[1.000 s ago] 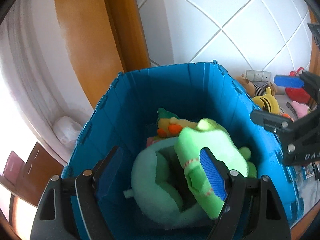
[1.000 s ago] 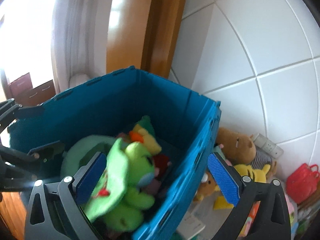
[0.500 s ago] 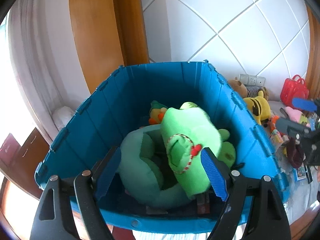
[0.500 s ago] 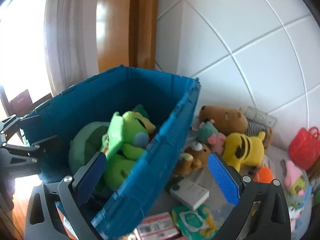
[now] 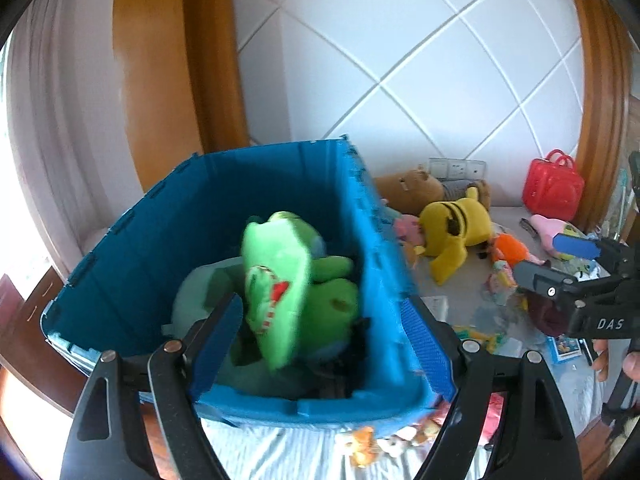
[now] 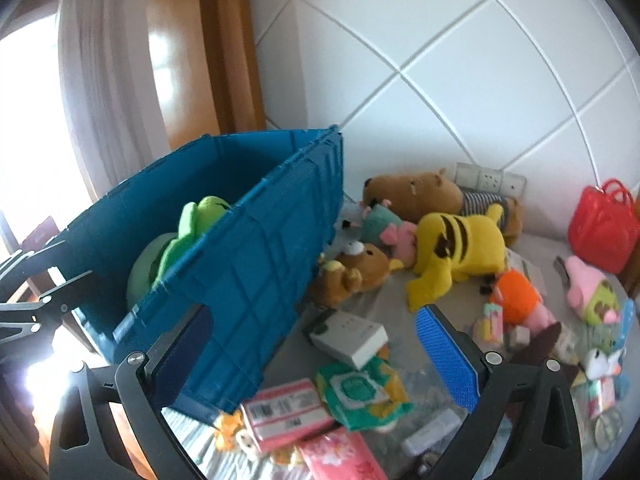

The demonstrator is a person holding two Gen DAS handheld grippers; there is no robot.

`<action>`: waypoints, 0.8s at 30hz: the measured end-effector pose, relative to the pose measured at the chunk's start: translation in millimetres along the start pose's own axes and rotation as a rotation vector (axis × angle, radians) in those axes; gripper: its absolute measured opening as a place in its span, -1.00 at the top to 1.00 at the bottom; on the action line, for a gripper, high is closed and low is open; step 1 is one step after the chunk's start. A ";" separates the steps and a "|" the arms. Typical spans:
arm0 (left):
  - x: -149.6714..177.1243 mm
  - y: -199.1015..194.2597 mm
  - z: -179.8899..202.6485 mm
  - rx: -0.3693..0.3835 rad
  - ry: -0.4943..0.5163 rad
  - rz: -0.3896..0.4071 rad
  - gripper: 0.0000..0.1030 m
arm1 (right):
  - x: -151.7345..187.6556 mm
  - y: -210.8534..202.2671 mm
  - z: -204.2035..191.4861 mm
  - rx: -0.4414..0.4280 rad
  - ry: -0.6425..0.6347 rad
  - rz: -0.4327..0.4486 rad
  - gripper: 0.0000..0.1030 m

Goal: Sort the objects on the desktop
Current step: 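Move both tools back over the table toward the items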

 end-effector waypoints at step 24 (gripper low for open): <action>103.4 27.2 144.1 0.009 -0.001 -0.196 -0.69 | 177.3 1.8 146.3 0.041 0.142 -0.237 -0.99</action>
Point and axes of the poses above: each gripper's, at about its wrist camera, not at the fingertips, and y roughly the way its jaws point, z to its right, x to its underside, the point moved 6 cm from there along y, roughly the way its jaws point, and after that the axes turned 9 degrees about x, right-handed, at the moved point
